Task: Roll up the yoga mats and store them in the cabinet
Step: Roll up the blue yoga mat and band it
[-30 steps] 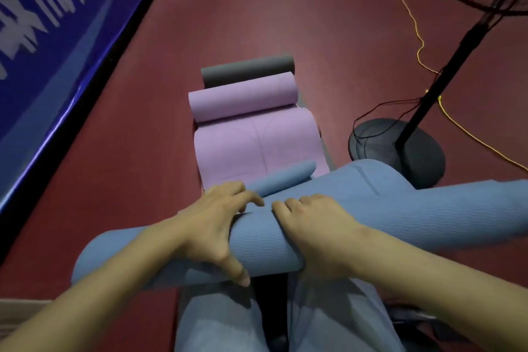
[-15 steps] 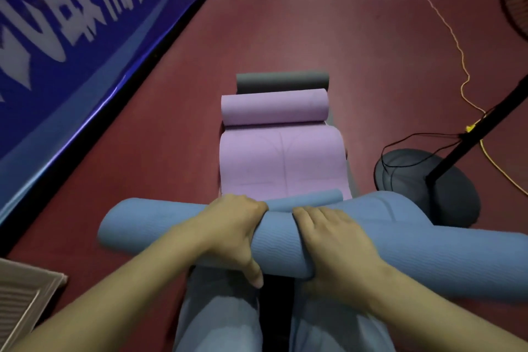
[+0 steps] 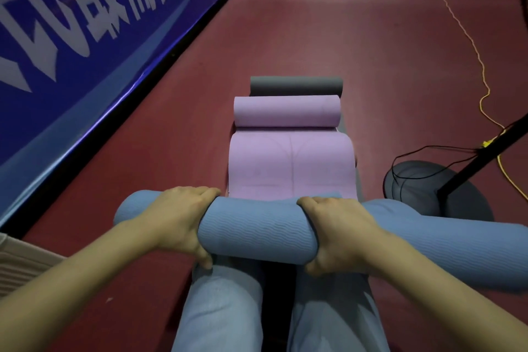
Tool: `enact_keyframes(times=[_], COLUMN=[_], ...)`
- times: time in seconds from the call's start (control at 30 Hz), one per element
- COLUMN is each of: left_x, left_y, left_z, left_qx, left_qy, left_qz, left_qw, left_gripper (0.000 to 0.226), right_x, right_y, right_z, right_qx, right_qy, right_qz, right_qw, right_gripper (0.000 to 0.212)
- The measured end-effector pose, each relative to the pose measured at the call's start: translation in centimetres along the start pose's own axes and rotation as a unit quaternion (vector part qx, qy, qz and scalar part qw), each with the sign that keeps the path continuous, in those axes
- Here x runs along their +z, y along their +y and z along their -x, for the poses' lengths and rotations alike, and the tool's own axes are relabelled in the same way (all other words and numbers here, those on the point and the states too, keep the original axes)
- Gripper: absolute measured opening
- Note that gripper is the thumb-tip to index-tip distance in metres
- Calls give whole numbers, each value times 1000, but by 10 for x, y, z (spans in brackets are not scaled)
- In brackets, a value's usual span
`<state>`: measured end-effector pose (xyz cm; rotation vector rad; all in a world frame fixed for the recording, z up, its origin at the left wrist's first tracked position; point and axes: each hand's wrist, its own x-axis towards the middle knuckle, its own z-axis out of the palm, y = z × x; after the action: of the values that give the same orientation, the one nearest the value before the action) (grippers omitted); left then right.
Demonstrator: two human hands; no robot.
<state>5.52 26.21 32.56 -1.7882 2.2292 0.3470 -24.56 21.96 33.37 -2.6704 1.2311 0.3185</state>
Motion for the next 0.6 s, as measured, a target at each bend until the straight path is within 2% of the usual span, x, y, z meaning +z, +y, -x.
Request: enact_keyframes(times=[0.1, 0.27, 0.43, 0.53, 0.6], left_x=[2, -8, -18, -19, -21], left_y=[3, 24, 44, 44, 43], left_z=[6, 20, 37, 46, 44], left_qx=[-2, -3, 4, 21, 35], left_qy=[39, 9, -48, -105, -140], left_qz=[11, -19, 3, 38, 65], left_qw=[999, 1000, 999, 994, 987], left_gripper=[99, 88, 83, 79, 76], right_x=[-2, -9, -16, -17, -11], right_y=[-2, 1, -6, -16, -23], right_z=[2, 26, 59, 77, 90], right_qx=[-4, 15, 43, 49, 59], right_qy=[-3, -41, -94, -142, -146], right_qz=[8, -25, -73, -94, -107], right_qw=[1000, 999, 992, 984, 982], right_gripper=[73, 76, 76, 73, 72])
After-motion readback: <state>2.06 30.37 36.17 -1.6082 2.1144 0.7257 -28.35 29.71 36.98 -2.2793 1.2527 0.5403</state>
